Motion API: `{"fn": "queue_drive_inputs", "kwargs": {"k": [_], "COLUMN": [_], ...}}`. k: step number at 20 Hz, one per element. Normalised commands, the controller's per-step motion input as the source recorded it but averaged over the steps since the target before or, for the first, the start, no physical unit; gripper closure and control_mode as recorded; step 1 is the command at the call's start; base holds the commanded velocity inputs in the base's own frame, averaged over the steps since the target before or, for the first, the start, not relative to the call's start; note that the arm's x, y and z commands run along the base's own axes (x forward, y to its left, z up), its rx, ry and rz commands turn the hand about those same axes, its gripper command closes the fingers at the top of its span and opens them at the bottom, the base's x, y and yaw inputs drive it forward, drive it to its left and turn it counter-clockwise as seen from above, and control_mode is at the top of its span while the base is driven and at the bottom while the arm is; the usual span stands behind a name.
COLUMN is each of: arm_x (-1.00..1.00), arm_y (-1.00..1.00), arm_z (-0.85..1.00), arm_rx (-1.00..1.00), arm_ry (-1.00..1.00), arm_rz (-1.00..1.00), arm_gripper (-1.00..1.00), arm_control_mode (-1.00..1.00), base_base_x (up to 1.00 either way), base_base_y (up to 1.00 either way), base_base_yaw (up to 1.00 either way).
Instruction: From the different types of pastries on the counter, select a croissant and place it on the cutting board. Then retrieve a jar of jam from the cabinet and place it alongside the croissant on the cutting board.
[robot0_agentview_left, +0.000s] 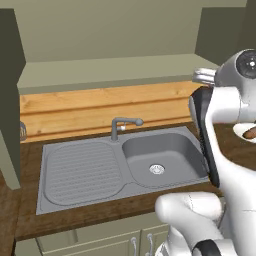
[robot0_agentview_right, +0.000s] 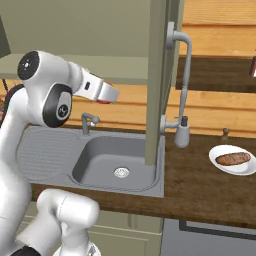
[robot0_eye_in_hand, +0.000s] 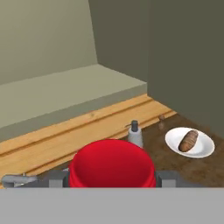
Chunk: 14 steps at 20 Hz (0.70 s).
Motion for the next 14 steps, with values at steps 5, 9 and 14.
{"fn": "queue_drive_inputs", "kwargs": {"k": [5,9,14], "arm_x": [-0.79,-0.74,0.00], "arm_y": [0.88,0.80,0.00], "arm_z": [-0.78,-0.60,0.00], "arm_rx": [-0.22,-0.18,0.00], "arm_ry": [-0.01,0.00,0.00], "arm_rz": [0.00,0.00,0.00], "arm_gripper": [1.00,1.00,1.00], "arm_control_mode": [-1.00,-1.00,1.00], "base_base_x": [0.00,0.00,-1.00], "base_base_y": [0.00,0.00,0.09], "base_base_yaw": [0.00,0.00,-0.01]}}
